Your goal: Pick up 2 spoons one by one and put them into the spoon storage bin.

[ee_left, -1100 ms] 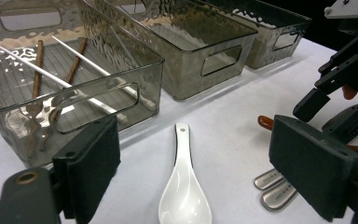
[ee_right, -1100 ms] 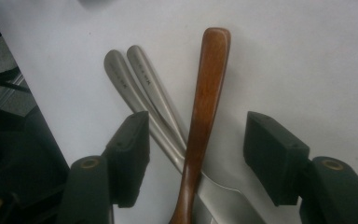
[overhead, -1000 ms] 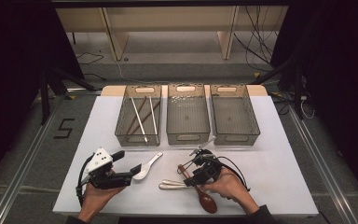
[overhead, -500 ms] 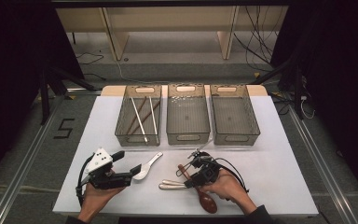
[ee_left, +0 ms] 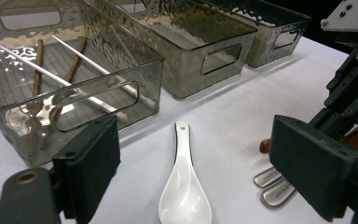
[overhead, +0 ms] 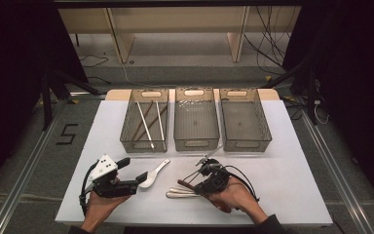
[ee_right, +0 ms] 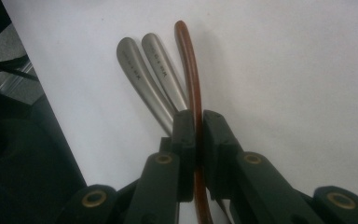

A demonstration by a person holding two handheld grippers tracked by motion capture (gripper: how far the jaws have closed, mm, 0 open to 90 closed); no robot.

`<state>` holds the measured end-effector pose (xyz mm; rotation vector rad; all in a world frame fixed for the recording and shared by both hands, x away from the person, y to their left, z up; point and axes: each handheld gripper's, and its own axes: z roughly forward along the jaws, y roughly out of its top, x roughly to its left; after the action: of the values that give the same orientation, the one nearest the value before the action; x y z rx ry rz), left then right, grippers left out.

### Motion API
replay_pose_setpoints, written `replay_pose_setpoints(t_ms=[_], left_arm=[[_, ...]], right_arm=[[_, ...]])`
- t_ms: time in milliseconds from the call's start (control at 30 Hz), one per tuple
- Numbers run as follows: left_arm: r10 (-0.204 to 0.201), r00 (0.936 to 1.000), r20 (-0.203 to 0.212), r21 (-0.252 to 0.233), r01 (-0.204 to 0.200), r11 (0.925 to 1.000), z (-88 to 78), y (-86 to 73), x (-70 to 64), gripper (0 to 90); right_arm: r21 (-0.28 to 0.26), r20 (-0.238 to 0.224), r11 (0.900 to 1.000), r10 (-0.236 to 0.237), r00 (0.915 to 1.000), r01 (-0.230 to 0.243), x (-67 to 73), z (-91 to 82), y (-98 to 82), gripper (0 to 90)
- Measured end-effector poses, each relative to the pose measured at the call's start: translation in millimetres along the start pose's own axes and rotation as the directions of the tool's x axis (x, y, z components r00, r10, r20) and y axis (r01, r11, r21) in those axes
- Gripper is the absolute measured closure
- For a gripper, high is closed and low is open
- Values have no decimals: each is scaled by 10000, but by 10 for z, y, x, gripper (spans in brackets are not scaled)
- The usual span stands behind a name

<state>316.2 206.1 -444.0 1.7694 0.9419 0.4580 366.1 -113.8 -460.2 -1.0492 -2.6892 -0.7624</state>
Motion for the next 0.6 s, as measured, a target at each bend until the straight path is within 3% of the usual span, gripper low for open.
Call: replay_pose_setpoints(t_ms=[367, 600], left_arm=[[14, 10000, -1, 12, -14, 10000, -1, 0, 2, 159], [13, 10000, -12, 13, -13, 10000, -2, 0, 2, 159]], right_arm=[[98, 194, 9993, -357, 9992, 355, 52, -9, 6, 854], [-222, 303, 9976, -643, 9975, 650, 108, -89, 31, 855]])
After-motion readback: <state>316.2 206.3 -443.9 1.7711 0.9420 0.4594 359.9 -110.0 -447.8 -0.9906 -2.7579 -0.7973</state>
